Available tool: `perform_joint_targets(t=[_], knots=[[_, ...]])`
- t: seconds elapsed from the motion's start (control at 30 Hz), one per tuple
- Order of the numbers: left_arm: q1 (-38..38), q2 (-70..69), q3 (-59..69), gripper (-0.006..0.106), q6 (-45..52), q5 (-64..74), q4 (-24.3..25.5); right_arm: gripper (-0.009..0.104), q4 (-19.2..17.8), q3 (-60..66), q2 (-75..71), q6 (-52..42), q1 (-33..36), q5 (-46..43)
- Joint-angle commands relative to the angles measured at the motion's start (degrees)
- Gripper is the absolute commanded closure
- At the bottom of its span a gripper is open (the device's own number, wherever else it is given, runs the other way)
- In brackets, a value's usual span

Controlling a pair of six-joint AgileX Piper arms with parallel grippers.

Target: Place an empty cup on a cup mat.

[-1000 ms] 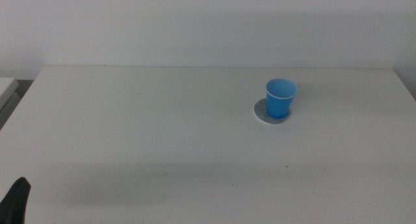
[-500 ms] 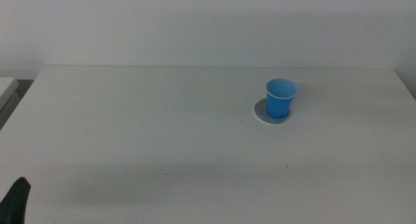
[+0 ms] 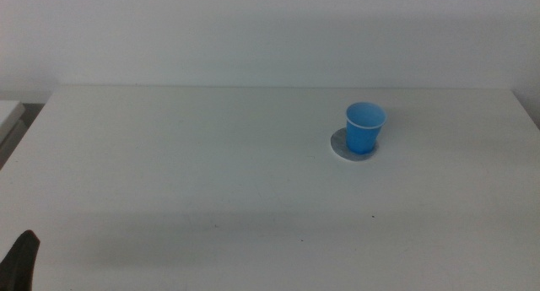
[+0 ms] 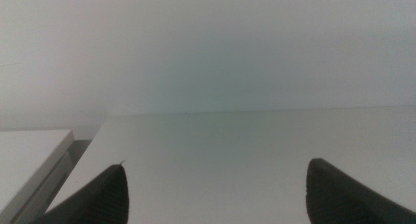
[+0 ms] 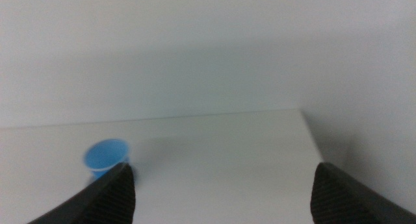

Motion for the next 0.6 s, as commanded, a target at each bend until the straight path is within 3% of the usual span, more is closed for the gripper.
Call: perform_joint_targets(t=[0.0, 0.07, 0.17, 0.37, 0.57], knots=[[-0.06, -0.21, -0.02, 0.007, -0.16, -0.72, -0.13, 0.004, -3.91, 1.28, -0.89, -1.72, -0.47, -1.95], [-0.06, -0.21, -0.02, 0.007, -0.16, -0.72, -0.13, 0.002, -6.89, 3.43, -3.67, -2.37, -0.69, -2.71], [-0.06, -0.21, -0.02, 0.007, -0.16, -0.72, -0.13, 0.002, -6.96, 8.98, -9.30, -2.37, -2.30, -7.48], [-0.06, -0.21, -0.02, 0.007, -0.16, -0.72, -0.13, 0.002, 0.08, 22.35, -20.17, -2.01, -6.40, -12.71], [-0.06, -0.21, -0.02, 0.007, -0.16, -0.72, -0.13, 0.002, -0.48, 27.40, -28.44, -2.13, -6.64, -11.54]])
